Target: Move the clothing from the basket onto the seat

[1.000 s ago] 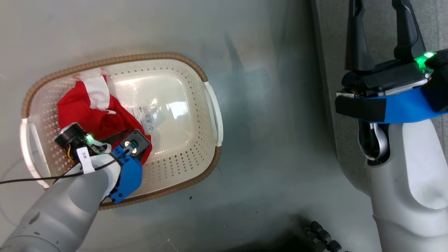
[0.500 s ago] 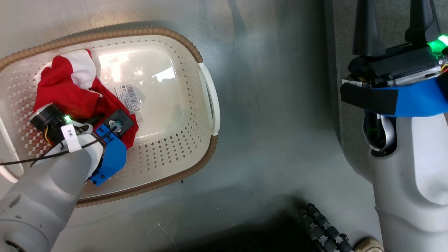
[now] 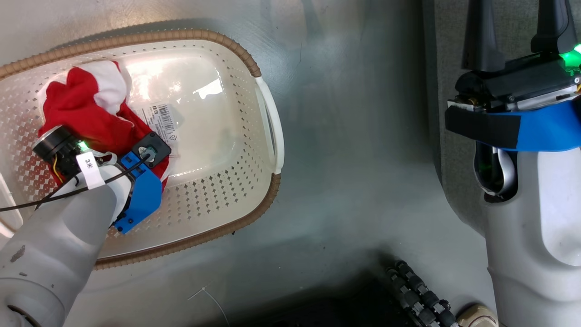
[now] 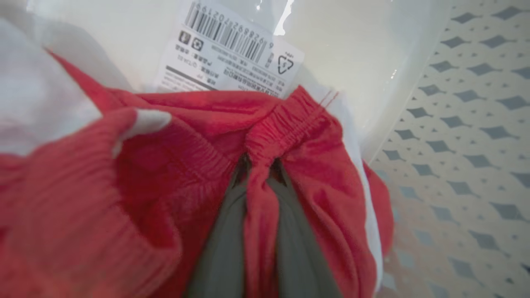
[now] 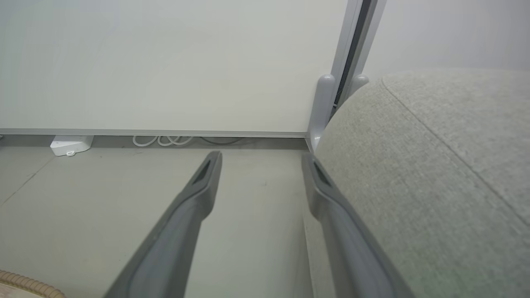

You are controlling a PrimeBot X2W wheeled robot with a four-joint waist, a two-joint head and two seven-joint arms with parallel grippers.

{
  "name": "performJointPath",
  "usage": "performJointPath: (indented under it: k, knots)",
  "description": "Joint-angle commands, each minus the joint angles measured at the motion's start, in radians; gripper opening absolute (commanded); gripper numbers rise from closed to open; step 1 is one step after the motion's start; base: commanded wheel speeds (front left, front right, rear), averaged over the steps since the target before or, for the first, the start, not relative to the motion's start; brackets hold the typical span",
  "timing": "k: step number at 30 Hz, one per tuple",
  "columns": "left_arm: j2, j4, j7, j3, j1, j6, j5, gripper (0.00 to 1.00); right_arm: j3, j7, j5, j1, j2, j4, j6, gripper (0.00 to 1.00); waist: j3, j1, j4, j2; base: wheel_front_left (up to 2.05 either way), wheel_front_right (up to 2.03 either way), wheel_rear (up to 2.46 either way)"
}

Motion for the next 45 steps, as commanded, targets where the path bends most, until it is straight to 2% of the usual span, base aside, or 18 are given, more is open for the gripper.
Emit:
performJointPath:
  k: [1, 17, 34, 45]
  knots:
    - [0.001, 0.003, 0.001, -0.003, -0.010, 0.001, 0.001, 0.00, -0.002, 0.000, -0.005, -0.008, 0.004, 0.001, -0.001, 1.00, -0.003, 0.0000, 0.001, -0.0001, 0.00, 0.00, 0.00]
    - [-0.054, -0.020, -0.065, -0.003, 0.018, 0.001, -0.023, 0.00, -0.016, 0.000, -0.007, 0.016, 0.004, 0.029, -0.001, 1.00, -0.087, 0.0000, 0.039, -0.0001, 0.00, 0.00, 0.00]
    - [-0.111, -0.092, -0.196, -0.003, 0.062, 0.001, -0.102, 0.00, -0.028, 0.000, -0.011, 0.072, -0.015, 0.087, -0.001, 1.00, -0.277, 0.0000, 0.104, -0.0001, 0.00, 0.00, 0.00]
    - [-0.106, -0.210, -0.257, 0.027, 0.059, 0.001, -0.184, 0.00, -0.036, 0.000, -0.006, 0.133, -0.039, 0.131, -0.001, 1.00, -0.412, 0.0000, 0.134, -0.0001, 0.00, 0.00, 0.00]
